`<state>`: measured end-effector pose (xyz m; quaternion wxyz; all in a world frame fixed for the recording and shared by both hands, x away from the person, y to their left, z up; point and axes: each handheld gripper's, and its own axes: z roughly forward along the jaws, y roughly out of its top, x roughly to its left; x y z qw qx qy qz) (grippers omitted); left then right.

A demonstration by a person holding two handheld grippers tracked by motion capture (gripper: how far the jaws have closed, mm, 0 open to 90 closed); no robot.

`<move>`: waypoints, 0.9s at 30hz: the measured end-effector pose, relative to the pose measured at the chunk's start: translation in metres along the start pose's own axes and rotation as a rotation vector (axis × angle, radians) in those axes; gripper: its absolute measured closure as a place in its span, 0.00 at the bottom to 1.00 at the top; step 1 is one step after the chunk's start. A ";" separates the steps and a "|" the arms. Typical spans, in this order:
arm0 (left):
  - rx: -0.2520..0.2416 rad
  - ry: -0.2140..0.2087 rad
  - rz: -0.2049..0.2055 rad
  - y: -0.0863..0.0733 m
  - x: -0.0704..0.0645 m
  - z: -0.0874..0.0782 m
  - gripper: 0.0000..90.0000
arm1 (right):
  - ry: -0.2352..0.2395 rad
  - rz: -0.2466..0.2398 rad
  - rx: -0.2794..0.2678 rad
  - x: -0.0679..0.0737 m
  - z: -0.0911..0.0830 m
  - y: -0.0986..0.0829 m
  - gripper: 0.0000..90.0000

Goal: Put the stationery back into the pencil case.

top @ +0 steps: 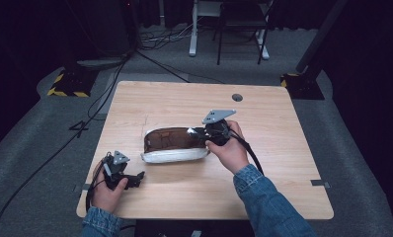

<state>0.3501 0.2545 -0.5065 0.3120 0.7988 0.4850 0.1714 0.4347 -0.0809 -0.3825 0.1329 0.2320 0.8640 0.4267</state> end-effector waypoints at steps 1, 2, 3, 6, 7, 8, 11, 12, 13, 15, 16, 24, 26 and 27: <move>0.000 0.000 0.000 0.000 0.000 0.000 0.00 | 0.002 -0.001 -0.001 0.001 0.001 0.001 0.82; 0.000 0.000 0.000 0.000 0.000 0.000 0.00 | 0.004 -0.004 0.001 0.002 0.003 0.002 0.82; 0.000 0.000 0.000 0.000 0.000 0.000 0.00 | 0.008 -0.002 -0.001 0.002 0.004 0.003 0.82; 0.000 0.000 -0.001 0.000 0.000 0.000 0.00 | 0.014 -0.007 -0.002 0.004 0.009 0.005 0.82; 0.000 0.000 0.000 0.000 0.000 0.000 0.00 | 0.016 -0.009 0.000 0.005 0.010 0.006 0.82; 0.000 0.000 0.000 0.000 0.000 0.000 0.00 | 0.016 -0.013 0.002 0.006 0.012 0.007 0.82; 0.000 0.000 0.000 0.000 0.000 0.000 0.00 | 0.020 -0.021 0.007 0.009 0.017 0.009 0.82; 0.000 0.000 0.000 0.000 0.000 0.000 0.00 | 0.019 -0.026 0.010 0.010 0.019 0.010 0.82; 0.000 0.000 0.000 0.000 0.000 0.000 0.00 | 0.019 -0.026 0.010 0.010 0.019 0.010 0.82; 0.000 0.000 0.000 0.000 0.000 0.000 0.00 | 0.022 -0.024 0.016 0.012 0.023 0.012 0.82; 0.000 0.000 0.000 0.000 0.000 0.000 0.00 | 0.020 -0.026 0.018 0.012 0.025 0.012 0.82; 0.000 0.000 0.000 0.000 0.000 0.000 0.00 | 0.028 -0.027 0.043 0.015 0.038 0.013 0.82; 0.000 0.000 0.000 0.000 0.000 0.000 0.00 | 0.033 -0.029 0.052 0.016 0.042 0.014 0.82; 0.000 0.000 0.000 0.000 0.000 0.000 0.00 | 0.033 -0.027 0.054 0.017 0.044 0.014 0.82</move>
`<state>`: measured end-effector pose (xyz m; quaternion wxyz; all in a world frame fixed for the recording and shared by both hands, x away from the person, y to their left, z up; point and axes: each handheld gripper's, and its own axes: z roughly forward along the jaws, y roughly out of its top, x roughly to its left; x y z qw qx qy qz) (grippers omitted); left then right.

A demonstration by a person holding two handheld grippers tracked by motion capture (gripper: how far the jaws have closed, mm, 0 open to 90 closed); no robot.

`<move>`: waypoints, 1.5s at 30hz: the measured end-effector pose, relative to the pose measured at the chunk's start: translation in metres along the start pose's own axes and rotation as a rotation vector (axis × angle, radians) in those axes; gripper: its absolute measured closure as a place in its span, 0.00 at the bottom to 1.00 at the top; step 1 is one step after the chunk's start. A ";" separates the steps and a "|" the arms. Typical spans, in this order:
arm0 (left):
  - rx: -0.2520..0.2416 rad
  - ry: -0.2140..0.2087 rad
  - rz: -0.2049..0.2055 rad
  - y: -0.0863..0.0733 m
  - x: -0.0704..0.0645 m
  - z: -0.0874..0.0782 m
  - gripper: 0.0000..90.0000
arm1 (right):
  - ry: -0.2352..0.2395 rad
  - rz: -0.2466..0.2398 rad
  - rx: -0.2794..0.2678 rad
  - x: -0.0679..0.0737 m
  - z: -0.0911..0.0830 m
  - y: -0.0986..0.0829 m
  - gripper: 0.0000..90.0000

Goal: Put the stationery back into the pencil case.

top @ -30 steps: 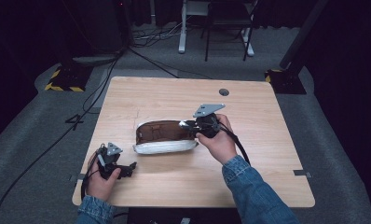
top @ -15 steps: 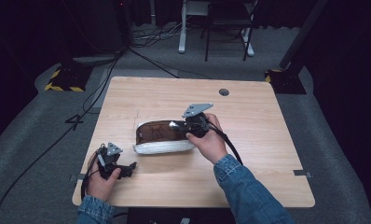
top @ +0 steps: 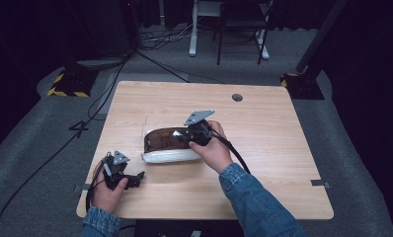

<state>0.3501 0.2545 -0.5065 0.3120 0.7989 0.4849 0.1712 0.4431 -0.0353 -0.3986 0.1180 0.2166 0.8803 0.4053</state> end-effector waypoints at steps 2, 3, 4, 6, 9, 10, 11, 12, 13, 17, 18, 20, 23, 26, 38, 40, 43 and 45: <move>0.000 0.000 0.000 0.000 0.000 0.000 0.00 | 0.003 -0.004 0.004 0.000 0.001 0.000 0.82; 0.000 0.000 0.000 0.000 0.000 0.000 0.00 | 0.003 -0.004 0.011 0.001 0.004 0.000 0.82; 0.000 0.000 0.000 0.000 0.000 0.000 0.00 | 0.004 -0.004 0.013 0.001 0.006 0.000 0.82; 0.000 0.000 0.000 0.000 0.000 0.000 0.00 | 0.010 0.001 0.023 0.002 0.008 0.000 0.82; 0.000 0.000 -0.001 0.000 0.000 0.000 0.00 | 0.018 0.004 0.039 0.002 0.013 -0.001 0.82; 0.000 0.000 -0.001 0.000 0.000 0.000 0.00 | 0.020 0.003 0.044 0.002 0.015 -0.001 0.82; 0.000 0.000 -0.001 0.000 0.000 0.000 0.00 | 0.021 -0.001 0.048 0.002 0.016 -0.002 0.82; 0.000 0.000 -0.001 0.000 0.000 0.000 0.00 | 0.021 0.000 0.054 0.002 0.017 -0.002 0.82; 0.000 0.000 -0.001 0.000 0.000 0.000 0.00 | 0.024 -0.002 0.057 0.002 0.018 -0.002 0.82; 0.000 0.000 -0.001 0.000 0.000 0.000 0.00 | 0.022 0.001 0.062 0.003 0.021 -0.003 0.82; 0.000 0.000 -0.001 0.000 0.000 0.000 0.00 | 0.022 -0.001 0.062 0.002 0.021 -0.003 0.82; 0.000 0.000 -0.001 0.000 0.000 0.000 0.00 | 0.029 0.002 0.065 0.002 0.022 -0.003 0.80; 0.000 0.000 -0.001 0.000 0.000 0.000 0.00 | 0.024 0.017 0.047 0.002 0.022 -0.003 0.73; 0.000 0.000 -0.001 0.000 0.000 0.000 0.00 | 0.026 0.034 0.035 0.001 0.022 -0.003 0.70; 0.000 0.000 0.000 0.000 0.000 0.000 0.00 | 0.020 0.051 -0.033 -0.001 0.001 -0.001 0.59; 0.000 0.000 -0.001 0.000 0.000 0.000 0.00 | 0.013 0.051 -0.046 -0.002 -0.008 -0.001 0.59; 0.000 0.001 -0.001 0.000 0.000 0.000 0.00 | -0.002 0.054 -0.064 -0.007 -0.024 -0.003 0.59; 0.000 0.001 -0.001 0.000 0.000 0.000 0.00 | -0.007 0.058 -0.068 -0.008 -0.028 -0.004 0.59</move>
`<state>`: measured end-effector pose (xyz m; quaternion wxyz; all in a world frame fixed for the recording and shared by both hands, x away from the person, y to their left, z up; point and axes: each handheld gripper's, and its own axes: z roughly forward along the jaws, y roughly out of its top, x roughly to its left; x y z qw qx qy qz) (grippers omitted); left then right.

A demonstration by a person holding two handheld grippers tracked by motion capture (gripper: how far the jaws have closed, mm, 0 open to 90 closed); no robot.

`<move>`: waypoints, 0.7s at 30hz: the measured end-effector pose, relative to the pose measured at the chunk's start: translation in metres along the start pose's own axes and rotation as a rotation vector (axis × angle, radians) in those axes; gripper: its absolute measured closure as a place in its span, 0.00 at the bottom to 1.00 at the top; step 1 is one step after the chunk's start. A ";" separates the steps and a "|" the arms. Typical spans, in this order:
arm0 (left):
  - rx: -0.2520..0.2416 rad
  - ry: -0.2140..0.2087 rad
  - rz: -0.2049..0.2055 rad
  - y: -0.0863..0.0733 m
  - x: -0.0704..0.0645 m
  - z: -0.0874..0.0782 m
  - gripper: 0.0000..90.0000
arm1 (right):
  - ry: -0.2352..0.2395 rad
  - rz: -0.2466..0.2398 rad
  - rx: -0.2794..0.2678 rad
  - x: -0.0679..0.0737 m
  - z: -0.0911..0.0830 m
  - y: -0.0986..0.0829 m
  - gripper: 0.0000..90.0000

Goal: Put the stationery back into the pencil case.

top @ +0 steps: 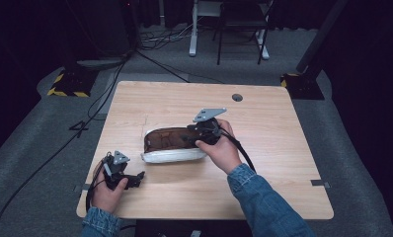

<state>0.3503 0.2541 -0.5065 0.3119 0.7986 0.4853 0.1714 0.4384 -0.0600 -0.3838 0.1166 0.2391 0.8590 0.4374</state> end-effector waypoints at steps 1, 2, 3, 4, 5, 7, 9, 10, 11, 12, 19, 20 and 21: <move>0.000 0.000 0.000 0.000 0.000 0.000 0.00 | -0.005 0.003 -0.006 -0.002 -0.007 -0.001 0.59; -0.002 0.004 0.001 0.000 0.000 0.000 0.00 | -0.011 0.009 -0.014 -0.005 -0.013 -0.003 0.59; -0.001 0.010 0.006 0.000 0.000 0.000 0.00 | -0.016 0.014 -0.018 -0.007 -0.018 -0.004 0.59; -0.001 0.011 0.002 -0.001 -0.001 -0.001 0.00 | -0.024 0.013 -0.021 -0.009 -0.025 -0.006 0.59; -0.001 0.007 -0.002 -0.002 -0.001 -0.001 0.00 | -0.034 0.012 -0.024 -0.012 -0.033 -0.009 0.59; -0.003 0.006 -0.004 -0.003 -0.002 -0.002 0.00 | -0.039 0.009 -0.022 -0.013 -0.036 -0.010 0.58; 0.000 0.001 -0.002 -0.004 -0.001 -0.003 0.01 | -0.062 0.005 -0.015 -0.020 -0.048 -0.018 0.58; -0.001 0.002 -0.002 -0.004 -0.002 -0.004 0.01 | -0.066 0.010 -0.015 -0.021 -0.051 -0.019 0.58; -0.001 0.002 -0.002 -0.004 -0.002 -0.004 0.01 | -0.066 0.010 -0.015 -0.021 -0.051 -0.019 0.58; -0.004 0.002 -0.004 -0.005 -0.002 -0.004 0.01 | -0.069 0.014 -0.019 -0.023 -0.055 -0.021 0.58; -0.002 0.002 -0.003 -0.005 -0.002 -0.004 0.00 | -0.109 0.042 -0.032 -0.031 -0.085 -0.037 0.55; -0.002 0.002 -0.003 -0.005 -0.002 -0.004 0.00 | -0.123 0.046 -0.028 -0.033 -0.092 -0.042 0.53; -0.002 0.002 -0.004 -0.005 -0.002 -0.004 0.00 | -0.132 0.047 -0.026 -0.034 -0.095 -0.044 0.52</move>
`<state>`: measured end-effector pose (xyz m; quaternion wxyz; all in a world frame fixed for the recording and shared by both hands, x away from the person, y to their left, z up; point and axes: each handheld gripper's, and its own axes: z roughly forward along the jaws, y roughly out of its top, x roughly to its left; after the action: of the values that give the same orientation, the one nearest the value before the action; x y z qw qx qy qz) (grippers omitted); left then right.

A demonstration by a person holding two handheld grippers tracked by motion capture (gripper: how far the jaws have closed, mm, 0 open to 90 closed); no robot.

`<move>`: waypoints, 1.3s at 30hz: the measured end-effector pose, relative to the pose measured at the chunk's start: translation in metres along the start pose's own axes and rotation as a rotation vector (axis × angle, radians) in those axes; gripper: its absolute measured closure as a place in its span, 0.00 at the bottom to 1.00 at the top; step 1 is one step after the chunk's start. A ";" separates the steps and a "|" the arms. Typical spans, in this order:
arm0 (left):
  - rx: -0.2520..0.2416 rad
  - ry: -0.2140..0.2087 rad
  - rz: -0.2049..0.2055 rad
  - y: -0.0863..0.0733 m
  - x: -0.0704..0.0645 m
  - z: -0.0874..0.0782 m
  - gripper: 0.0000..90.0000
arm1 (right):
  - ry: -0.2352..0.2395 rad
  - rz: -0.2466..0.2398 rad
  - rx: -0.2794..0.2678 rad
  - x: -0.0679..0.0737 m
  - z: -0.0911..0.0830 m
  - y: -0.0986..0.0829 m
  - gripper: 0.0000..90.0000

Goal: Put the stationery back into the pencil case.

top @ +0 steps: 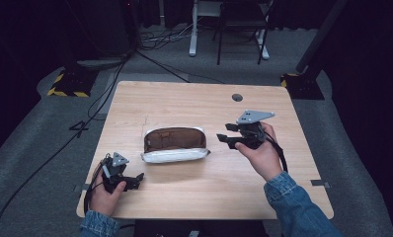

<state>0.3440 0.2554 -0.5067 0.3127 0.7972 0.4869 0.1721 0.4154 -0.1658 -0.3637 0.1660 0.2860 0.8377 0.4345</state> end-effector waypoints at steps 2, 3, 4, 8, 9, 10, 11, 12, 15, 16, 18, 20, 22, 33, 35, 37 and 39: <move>0.000 0.001 0.000 0.000 0.000 0.000 0.00 | -0.019 0.008 0.003 -0.003 -0.006 -0.005 0.49; 0.000 0.001 0.000 0.000 0.000 0.000 0.00 | -0.029 0.014 0.003 -0.006 -0.010 -0.009 0.47; 0.000 0.001 0.000 0.000 0.000 0.000 0.00 | -0.035 0.022 0.003 -0.007 -0.012 -0.011 0.46; -0.001 0.000 0.001 0.000 0.001 0.000 0.00 | -0.076 0.048 0.001 -0.015 -0.025 -0.025 0.39; -0.001 0.002 0.002 0.001 0.001 0.001 0.00 | -0.080 0.056 0.001 -0.016 -0.027 -0.028 0.38; -0.002 0.001 -0.002 0.001 0.001 0.001 0.00 | -0.083 0.071 0.001 -0.019 -0.031 -0.032 0.36; -0.001 0.002 -0.004 0.001 0.001 0.001 0.00 | -0.088 0.072 0.002 -0.021 -0.033 -0.036 0.34; 0.000 0.003 -0.004 0.001 0.001 0.001 0.00 | -0.088 0.069 0.016 -0.024 -0.036 -0.040 0.32; 0.001 0.005 0.005 0.002 0.002 0.001 0.00 | -0.099 0.091 0.019 -0.030 -0.042 -0.052 0.29; 0.002 0.005 0.007 0.002 0.002 0.001 0.00 | -0.104 0.099 0.018 -0.032 -0.045 -0.056 0.29; 0.002 0.002 0.002 0.002 0.002 0.001 0.00 | -0.112 0.111 0.021 -0.037 -0.049 -0.065 0.28; 0.002 0.003 0.003 0.002 0.002 0.001 0.00 | -0.126 0.119 0.027 -0.041 -0.052 -0.074 0.28; 0.002 0.003 0.002 0.002 0.002 0.001 0.00 | -0.135 0.127 0.032 -0.044 -0.054 -0.080 0.28; 0.002 0.003 -0.001 0.002 0.001 0.002 0.00 | -0.159 0.230 0.070 -0.072 -0.062 -0.137 0.27; 0.002 0.003 0.000 0.002 0.001 0.002 0.00 | -0.170 0.237 0.084 -0.075 -0.060 -0.146 0.27; 0.002 0.003 0.000 0.002 0.001 0.002 0.00 | -0.185 0.242 0.103 -0.077 -0.059 -0.154 0.27; 0.002 0.003 0.000 0.002 0.001 0.002 0.00 | -0.198 0.241 0.116 -0.079 -0.058 -0.159 0.27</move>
<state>0.3471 0.2553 -0.5066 0.3111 0.7973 0.4876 0.1729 0.3932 -0.3246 -0.4593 0.1775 0.4350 0.8005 0.3721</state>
